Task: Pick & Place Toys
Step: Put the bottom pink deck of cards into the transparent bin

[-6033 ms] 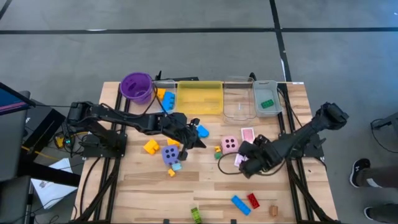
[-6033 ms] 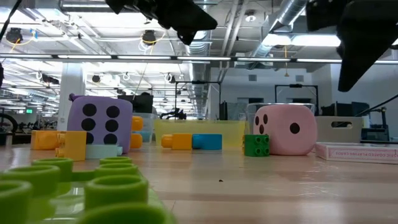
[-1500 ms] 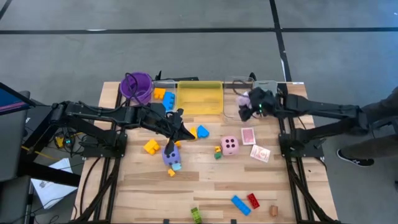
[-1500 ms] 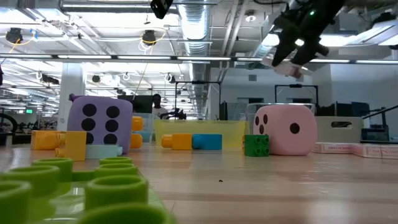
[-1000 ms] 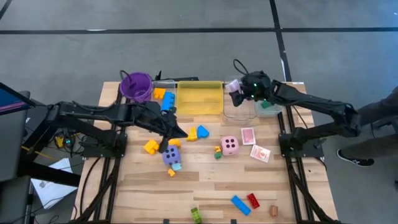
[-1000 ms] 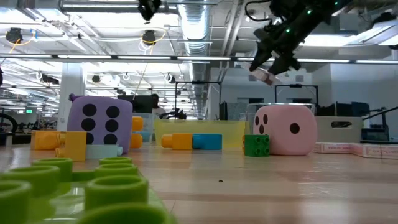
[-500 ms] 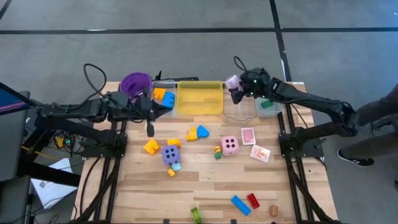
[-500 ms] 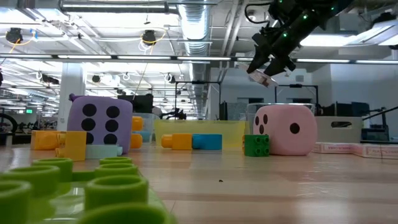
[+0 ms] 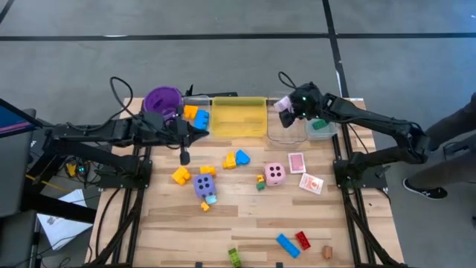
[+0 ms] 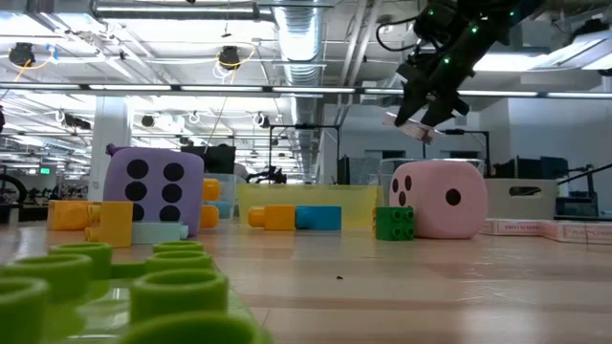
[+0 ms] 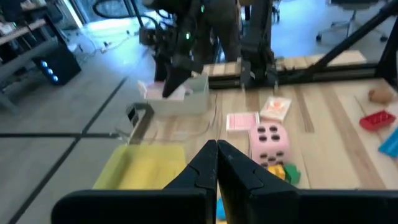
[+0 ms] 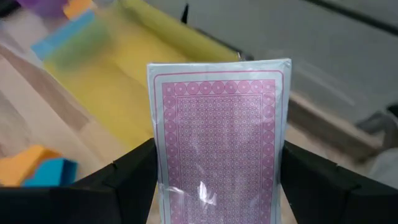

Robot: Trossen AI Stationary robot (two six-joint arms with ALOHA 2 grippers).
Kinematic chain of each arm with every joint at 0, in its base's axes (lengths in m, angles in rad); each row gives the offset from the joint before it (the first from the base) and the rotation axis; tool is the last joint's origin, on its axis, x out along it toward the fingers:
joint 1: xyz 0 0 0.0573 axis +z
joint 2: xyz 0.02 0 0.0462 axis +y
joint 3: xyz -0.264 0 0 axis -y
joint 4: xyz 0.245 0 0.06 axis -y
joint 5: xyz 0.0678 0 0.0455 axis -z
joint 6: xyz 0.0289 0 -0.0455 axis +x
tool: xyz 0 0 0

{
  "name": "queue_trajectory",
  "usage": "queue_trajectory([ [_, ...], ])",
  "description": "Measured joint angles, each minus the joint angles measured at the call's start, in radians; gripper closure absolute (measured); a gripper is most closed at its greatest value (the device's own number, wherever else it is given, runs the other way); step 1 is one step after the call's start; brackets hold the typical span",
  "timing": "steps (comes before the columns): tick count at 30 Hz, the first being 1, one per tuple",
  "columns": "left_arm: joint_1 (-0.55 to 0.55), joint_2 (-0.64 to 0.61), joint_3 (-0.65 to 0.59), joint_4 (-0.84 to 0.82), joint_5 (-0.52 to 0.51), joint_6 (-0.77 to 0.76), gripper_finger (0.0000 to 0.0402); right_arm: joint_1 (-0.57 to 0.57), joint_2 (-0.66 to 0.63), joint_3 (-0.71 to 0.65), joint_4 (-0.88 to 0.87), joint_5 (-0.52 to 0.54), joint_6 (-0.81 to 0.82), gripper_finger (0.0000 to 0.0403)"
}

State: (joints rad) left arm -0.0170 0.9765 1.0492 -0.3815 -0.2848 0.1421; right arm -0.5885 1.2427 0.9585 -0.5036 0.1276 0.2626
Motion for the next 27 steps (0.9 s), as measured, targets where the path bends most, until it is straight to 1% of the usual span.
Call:
queue_trajectory([
  [5,0.000,0.023,0.000,0.001,0.000,0.000,0.0402,-0.028,0.000,0.000,-0.090,0.000,0.000,0.0123],
  [10,0.000,0.068,0.000,0.007,0.000,0.000,0.0402,-0.077,0.000,0.000,-0.112,-0.005,-0.001,0.0123],
  [13,0.000,0.104,0.000,0.003,0.000,0.000,0.0402,-0.125,0.004,0.000,-0.116,-0.041,-0.015,0.0123],
  [17,0.000,0.152,0.000,0.004,0.000,0.000,0.0402,-0.190,0.008,0.000,-0.108,-0.125,-0.046,0.0123],
  [19,0.000,0.172,0.000,0.003,0.000,0.000,0.0402,-0.212,0.014,0.000,-0.097,-0.155,-0.050,0.0113],
  [22,0.000,0.195,0.000,0.007,0.000,-0.019,0.0402,-0.243,0.024,0.000,-0.098,-0.184,-0.054,0.0084],
  [27,0.000,0.214,0.000,0.004,0.000,-0.064,0.0402,-0.256,0.053,0.000,-0.095,-0.187,-0.065,0.0046],
])
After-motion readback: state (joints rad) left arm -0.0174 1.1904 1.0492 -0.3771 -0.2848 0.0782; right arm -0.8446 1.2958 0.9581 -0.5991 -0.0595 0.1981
